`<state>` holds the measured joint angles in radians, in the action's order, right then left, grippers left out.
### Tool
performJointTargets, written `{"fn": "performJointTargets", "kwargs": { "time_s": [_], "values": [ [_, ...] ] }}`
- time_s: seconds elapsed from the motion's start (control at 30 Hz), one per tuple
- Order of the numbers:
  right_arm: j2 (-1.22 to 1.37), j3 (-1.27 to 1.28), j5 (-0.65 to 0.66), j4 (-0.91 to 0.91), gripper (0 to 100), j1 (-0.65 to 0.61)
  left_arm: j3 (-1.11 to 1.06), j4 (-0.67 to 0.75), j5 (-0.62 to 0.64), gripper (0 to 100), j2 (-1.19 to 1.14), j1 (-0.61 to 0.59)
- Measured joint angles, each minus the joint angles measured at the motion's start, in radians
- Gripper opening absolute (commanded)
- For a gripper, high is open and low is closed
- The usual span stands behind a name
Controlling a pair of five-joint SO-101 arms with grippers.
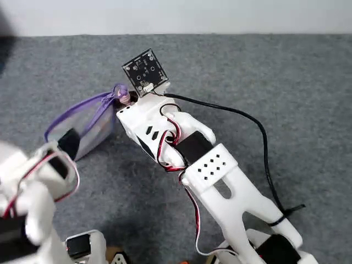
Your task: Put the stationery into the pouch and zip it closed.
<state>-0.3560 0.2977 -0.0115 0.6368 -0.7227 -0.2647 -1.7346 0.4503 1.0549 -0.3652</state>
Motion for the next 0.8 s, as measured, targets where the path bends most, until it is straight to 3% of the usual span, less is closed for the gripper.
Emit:
{"fn": "performJointTargets", "kwargs": {
  "time_s": [0.2, 0.37, 0.63, 0.8],
  "values": [
    [0.000, -0.086, 0.031, 0.015, 0.7, 0.000, 0.000, 0.000, 0.002, 36, 0.230, 0.000],
    [-0.012, -0.198, 0.087, 0.146, 0.7, -0.040, -0.046, 0.000, 0.002, 36, 0.379, 0.000],
    [-0.014, -0.391, 0.153, 0.361, 0.7, -0.140, -0.218, 0.000, -0.028, 36, 0.428, 0.000],
    [-0.014, -0.408, 0.160, 0.394, 0.7, -0.141, -0.348, 0.000, -0.029, 36, 0.428, 0.000]
  ]
}}
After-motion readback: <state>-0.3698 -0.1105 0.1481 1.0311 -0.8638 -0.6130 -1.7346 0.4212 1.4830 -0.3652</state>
